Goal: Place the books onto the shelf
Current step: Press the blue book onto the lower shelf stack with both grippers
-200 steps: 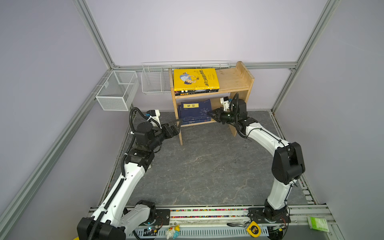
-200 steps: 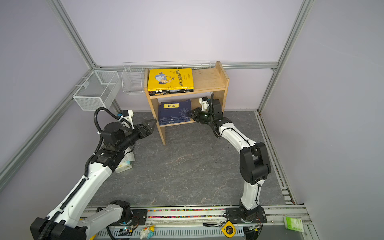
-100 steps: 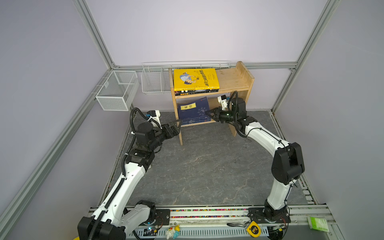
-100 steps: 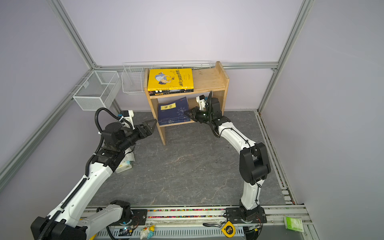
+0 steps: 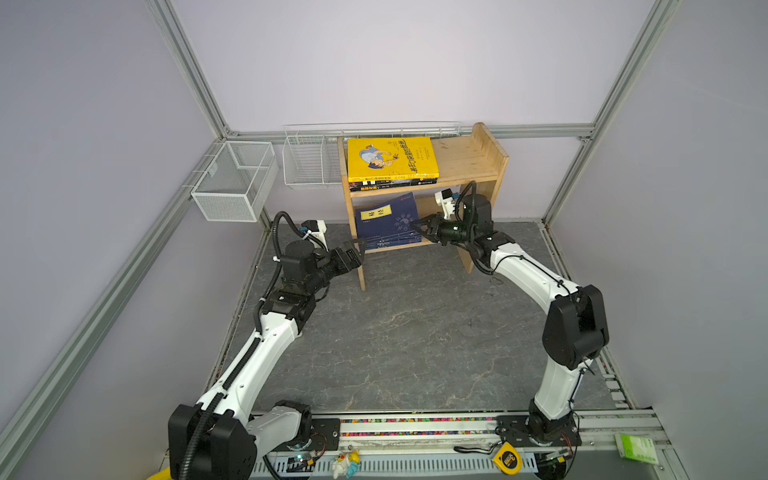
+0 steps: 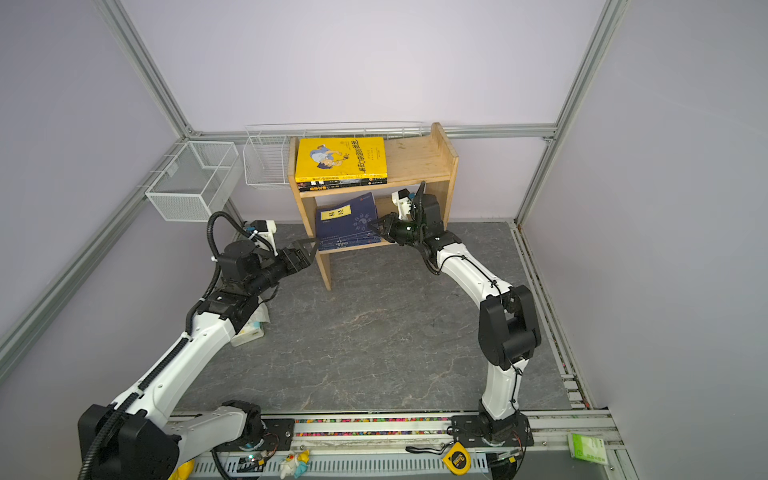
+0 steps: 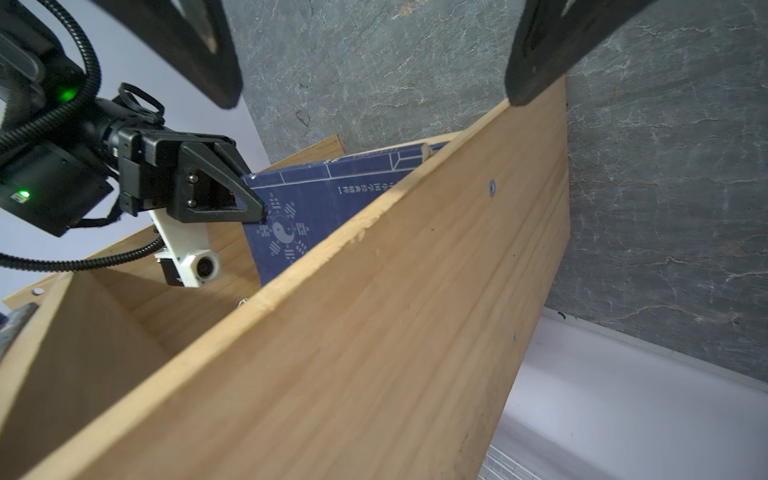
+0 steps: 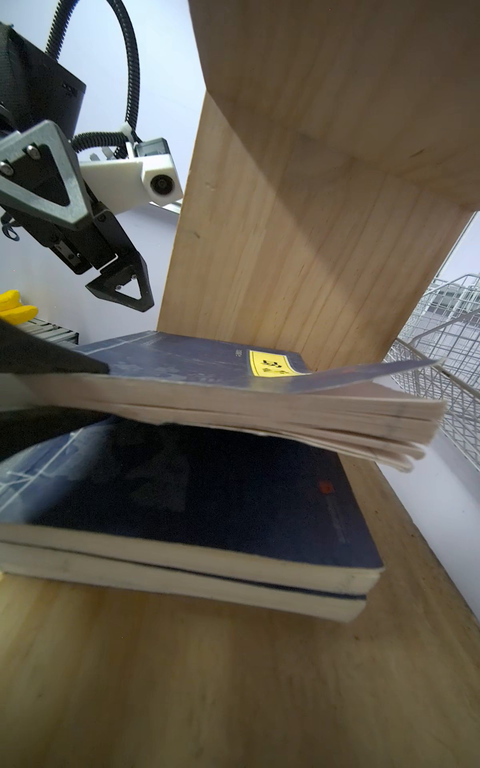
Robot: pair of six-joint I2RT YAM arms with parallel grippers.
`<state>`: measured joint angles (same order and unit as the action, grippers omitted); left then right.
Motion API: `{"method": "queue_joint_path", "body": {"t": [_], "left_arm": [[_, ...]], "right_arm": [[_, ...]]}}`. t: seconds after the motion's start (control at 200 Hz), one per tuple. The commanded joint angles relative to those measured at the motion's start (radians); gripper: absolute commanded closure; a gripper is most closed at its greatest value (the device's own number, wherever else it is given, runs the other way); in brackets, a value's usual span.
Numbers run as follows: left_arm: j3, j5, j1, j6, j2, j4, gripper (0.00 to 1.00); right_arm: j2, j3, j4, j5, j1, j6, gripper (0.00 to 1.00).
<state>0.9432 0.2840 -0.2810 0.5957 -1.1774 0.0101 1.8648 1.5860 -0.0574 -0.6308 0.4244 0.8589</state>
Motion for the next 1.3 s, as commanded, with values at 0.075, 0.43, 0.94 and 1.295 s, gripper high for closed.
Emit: {"method": "queue_joint_path", "body": {"t": [0.075, 0.43, 0.94, 1.295], "left_arm": [[0.018, -0.012, 0.008, 0.014, -0.052, -0.074, 0.0], [0.037, -0.025, 0.008, 0.018, -0.088, -0.095, 0.0], [0.075, -0.053, 0.008, 0.038, -0.169, -0.097, 0.01], [0.07, -0.1, 0.005, 0.061, -0.231, -0.081, 0.03]], "right_arm": [[0.017, 0.011, -0.043, 0.014, 0.009, 0.0, 0.9], [0.026, 0.015, -0.051, 0.026, 0.007, 0.002, 0.91], [0.047, 0.008, -0.045, 0.03, 0.011, -0.001, 0.92], [0.038, 0.007, 0.002, 0.075, 0.022, -0.048, 0.92]]}}
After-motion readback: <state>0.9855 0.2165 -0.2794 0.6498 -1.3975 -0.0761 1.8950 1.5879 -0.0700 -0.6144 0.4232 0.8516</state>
